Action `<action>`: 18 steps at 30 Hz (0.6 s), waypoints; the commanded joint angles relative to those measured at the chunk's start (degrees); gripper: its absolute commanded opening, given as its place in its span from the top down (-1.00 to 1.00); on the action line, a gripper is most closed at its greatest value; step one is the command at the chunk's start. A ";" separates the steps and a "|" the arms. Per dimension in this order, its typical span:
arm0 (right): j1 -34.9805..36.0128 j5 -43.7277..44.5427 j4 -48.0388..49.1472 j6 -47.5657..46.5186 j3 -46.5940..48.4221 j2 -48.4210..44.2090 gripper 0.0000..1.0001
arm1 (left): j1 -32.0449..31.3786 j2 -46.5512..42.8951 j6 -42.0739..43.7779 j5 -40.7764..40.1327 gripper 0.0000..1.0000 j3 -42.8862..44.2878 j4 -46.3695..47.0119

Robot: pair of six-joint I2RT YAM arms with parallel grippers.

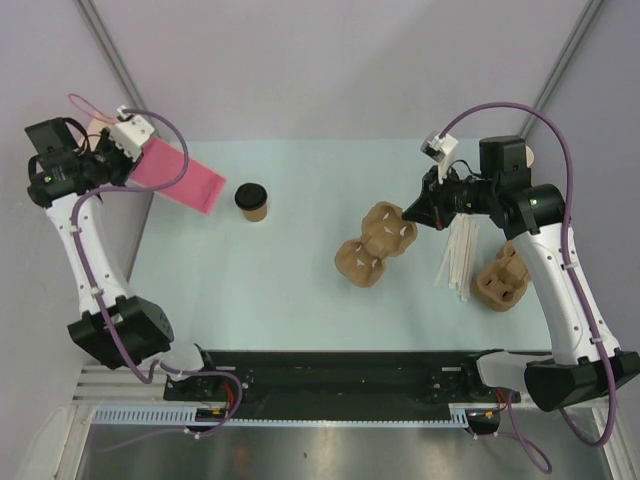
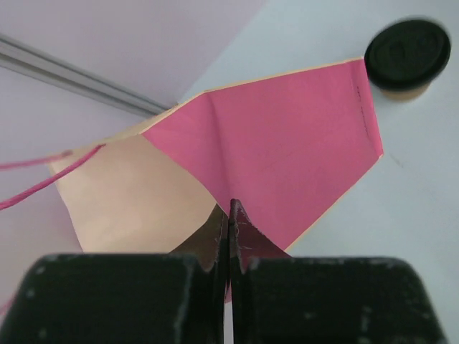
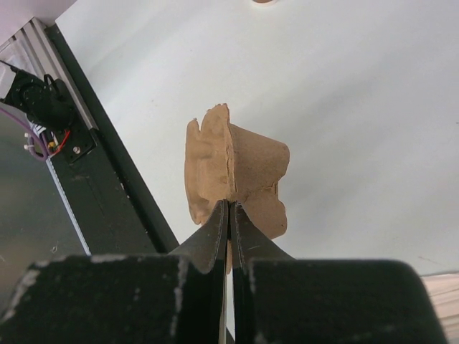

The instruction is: Pack the takeout coffee

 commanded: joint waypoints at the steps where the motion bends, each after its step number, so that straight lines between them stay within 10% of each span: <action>1: -2.08 -1.45 1.59 2.01 2.50 -2.20 1.00 | -1.97 -6.64 -8.16 7.01 1.00 3.95 4.70; 8: -5.60 -2.24 2.46 4.20 3.65 -2.73 1.00 | -10.92 -12.54 -14.31 7.45 1.00 5.97 8.22; 18: -18.06 -4.08 3.70 7.64 4.26 -3.52 1.00 | -40.07 -15.27 -14.16 3.50 1.00 6.33 4.01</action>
